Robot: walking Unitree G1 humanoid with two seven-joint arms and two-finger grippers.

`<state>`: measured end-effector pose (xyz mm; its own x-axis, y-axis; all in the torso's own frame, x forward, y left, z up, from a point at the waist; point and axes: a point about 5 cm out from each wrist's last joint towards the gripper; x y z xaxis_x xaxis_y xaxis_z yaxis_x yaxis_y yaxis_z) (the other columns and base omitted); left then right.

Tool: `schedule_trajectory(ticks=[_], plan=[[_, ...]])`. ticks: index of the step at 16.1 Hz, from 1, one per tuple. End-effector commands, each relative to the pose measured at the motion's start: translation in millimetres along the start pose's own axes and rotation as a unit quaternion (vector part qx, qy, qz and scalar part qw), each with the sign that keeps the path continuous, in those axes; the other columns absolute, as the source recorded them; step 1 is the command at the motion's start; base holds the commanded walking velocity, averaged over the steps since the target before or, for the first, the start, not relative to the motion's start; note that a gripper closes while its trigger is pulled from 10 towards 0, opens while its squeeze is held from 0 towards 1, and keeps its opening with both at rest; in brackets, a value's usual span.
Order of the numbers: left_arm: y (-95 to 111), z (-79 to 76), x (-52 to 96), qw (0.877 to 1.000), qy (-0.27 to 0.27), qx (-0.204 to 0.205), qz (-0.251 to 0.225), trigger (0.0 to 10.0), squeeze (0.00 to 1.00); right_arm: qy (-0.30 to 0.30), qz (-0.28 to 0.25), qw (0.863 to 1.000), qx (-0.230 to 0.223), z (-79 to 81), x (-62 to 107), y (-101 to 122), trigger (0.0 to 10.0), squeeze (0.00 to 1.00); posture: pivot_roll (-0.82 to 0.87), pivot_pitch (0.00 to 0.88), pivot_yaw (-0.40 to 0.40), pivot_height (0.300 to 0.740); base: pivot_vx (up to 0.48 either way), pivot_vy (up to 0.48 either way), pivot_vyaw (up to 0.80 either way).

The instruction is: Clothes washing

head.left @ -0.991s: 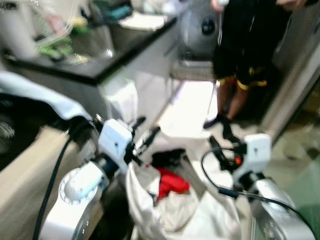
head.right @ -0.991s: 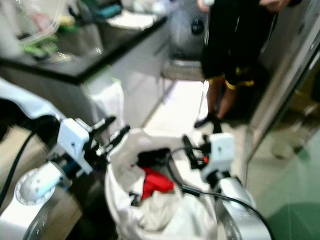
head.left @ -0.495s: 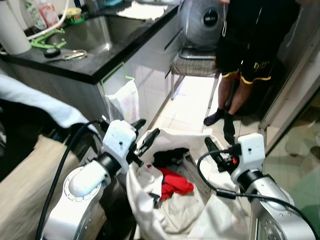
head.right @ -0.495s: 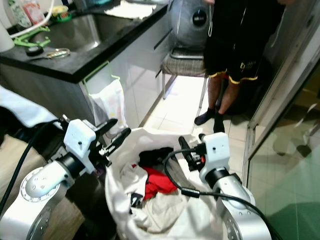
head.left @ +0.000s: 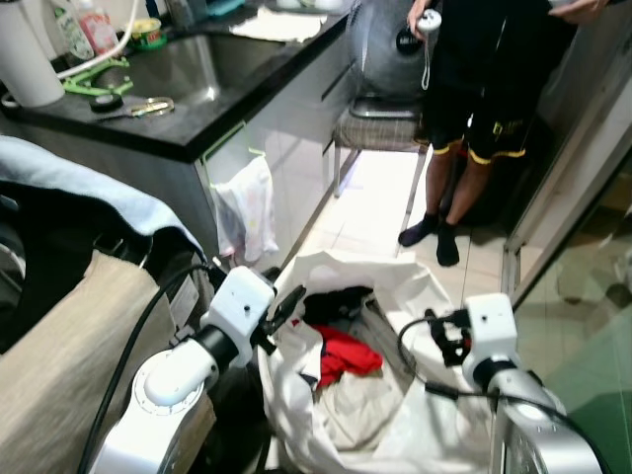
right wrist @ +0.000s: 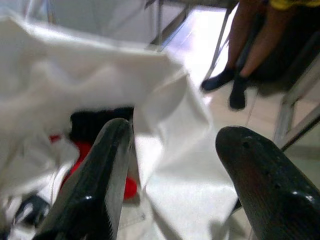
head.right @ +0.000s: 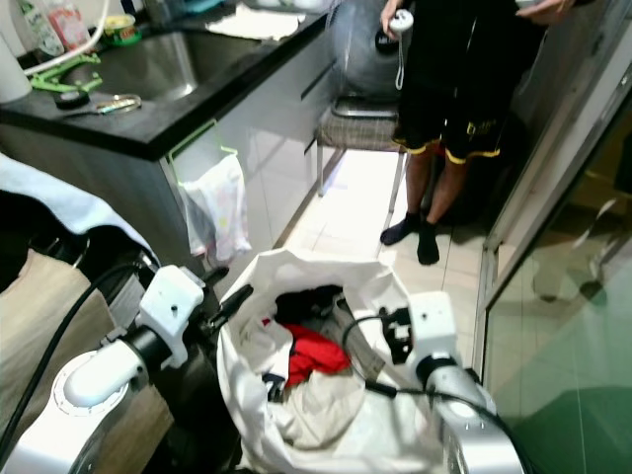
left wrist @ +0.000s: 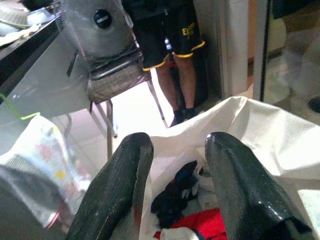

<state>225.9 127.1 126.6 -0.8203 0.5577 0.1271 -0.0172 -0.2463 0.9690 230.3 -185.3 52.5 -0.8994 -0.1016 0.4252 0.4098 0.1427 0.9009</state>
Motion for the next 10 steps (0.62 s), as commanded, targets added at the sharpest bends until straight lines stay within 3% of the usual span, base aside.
schedule_trajectory(ticks=[1,3,4,5,7,9,10], plan=[[-2.1,1.5,-0.9,1.000,0.002,0.009,0.002,10.0,0.00,0.031,0.024,0.999,-0.005,3.2,-3.9,-11.3,10.0,0.00,-0.06,0.046,0.083,0.740,0.000,0.000,0.00],[-0.5,2.8,1.6,0.999,0.004,0.025,-0.020,10.0,0.00,0.085,0.027,0.996,0.012,11.4,-2.6,-14.8,10.0,0.00,-0.05,0.045,0.079,0.740,0.000,0.000,0.00],[0.4,2.3,3.9,0.999,-0.006,0.034,-0.026,10.0,0.00,0.096,0.009,0.995,-0.007,13.7,-1.3,-9.3,10.0,0.00,-0.05,0.045,0.079,0.740,0.000,0.000,0.00],[1.3,3.0,8.1,0.999,-0.011,0.039,-0.036,10.0,0.00,0.111,-0.043,0.991,-0.056,16.5,1.8,7.5,10.0,0.00,-0.05,0.044,0.073,0.740,0.000,0.000,0.00],[1.5,6.5,8.8,0.999,0.005,0.038,-0.028,10.0,0.00,0.110,-0.111,0.982,-0.104,13.0,7.8,32.8,10.0,0.00,-0.04,0.041,0.067,0.740,0.000,0.000,0.00],[5.5,6.6,6.9,0.999,0.010,0.031,-0.043,10.0,0.00,0.140,-0.139,0.976,-0.095,20.6,15.2,44.2,10.0,0.00,-0.04,0.043,0.069,0.740,0.000,0.000,0.00],[5.4,6.2,7.1,0.998,0.006,0.036,-0.041,10.0,0.00,0.150,-0.141,0.974,-0.094,23.7,17.5,45.7,10.0,0.00,-0.04,0.043,0.069,0.740,0.000,0.000,0.80]])
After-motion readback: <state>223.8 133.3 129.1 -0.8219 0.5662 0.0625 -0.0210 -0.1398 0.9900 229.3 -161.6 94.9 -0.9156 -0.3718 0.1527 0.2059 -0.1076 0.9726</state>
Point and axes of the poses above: a point about 5 cm out from each wrist's last joint towards the gripper, its own x axis pointing back from the gripper into the wrist, its own y axis along the axis of the wrist's last joint, z = x × y, and after that the axes turned 1 degree about x, right-handed
